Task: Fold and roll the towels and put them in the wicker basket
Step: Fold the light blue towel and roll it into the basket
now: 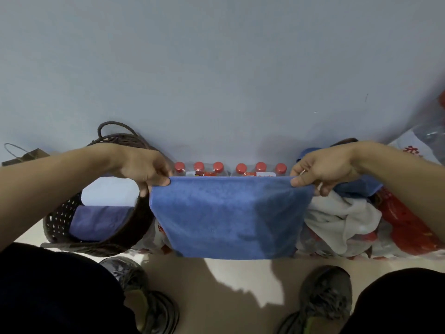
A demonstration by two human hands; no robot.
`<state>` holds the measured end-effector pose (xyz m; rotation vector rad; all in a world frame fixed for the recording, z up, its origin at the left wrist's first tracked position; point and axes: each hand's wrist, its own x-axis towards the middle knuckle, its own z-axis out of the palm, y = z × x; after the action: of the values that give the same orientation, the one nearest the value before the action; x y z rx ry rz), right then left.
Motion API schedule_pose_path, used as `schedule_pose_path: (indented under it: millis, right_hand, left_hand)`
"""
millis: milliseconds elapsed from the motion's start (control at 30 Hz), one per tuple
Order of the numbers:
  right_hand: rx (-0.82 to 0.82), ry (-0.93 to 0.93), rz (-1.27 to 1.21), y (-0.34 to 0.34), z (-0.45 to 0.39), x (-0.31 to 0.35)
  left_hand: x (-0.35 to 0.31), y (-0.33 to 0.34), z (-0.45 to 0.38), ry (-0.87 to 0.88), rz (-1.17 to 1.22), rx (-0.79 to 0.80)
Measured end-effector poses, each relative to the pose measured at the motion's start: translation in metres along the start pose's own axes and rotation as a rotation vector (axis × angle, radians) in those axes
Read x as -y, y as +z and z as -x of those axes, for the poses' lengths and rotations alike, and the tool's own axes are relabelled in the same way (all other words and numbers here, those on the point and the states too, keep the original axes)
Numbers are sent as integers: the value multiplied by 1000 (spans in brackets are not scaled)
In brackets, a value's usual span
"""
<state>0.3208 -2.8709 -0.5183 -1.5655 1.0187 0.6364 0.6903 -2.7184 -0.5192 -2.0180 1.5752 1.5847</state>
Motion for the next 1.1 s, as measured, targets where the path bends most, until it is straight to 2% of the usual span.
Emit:
schedule_pose_path:
  millis: [67,167,233,300,367,433,533,733,867,1000,1100]
  right_hand:
    - [-134,1,23,-1,-11,-1]
    - [-331,23,47,1,-31,-5]
    - [-461,19,20,6,-47,-6]
    - [-556,2,-158,12,-65,-6]
    - [-595,0,-417,17,-81,-5]
    - [-611,16,-600,17,-90,-3]
    - [-652,45,-702,13,-103,-4]
    - [-729,51,-740,12,-134,-2]
    - [-733,38,-744,13,-145,-2]
    - [-824,66,-533,12,-146,-3]
    - [-807,-2,-505,14,-136,-3]
  left_hand:
    - [-1,1,-6,-21,-134,-120]
    - [4,1,-21,-77,-157,-259]
    - [7,0,-37,-116,-55,-339]
    - [6,-3,-60,-172,150,-383]
    - [2,-3,-81,-204,333,-414]
    - [0,-3,-103,-206,419,-470]
    - [6,0,-126,-242,447,-557]
    - [23,1,-139,-248,397,-623]
    - [22,5,-138,-226,252,-662]
    - [17,10,-137,-222,41,-702]
    - [3,12,-138,-194,-14,-749]
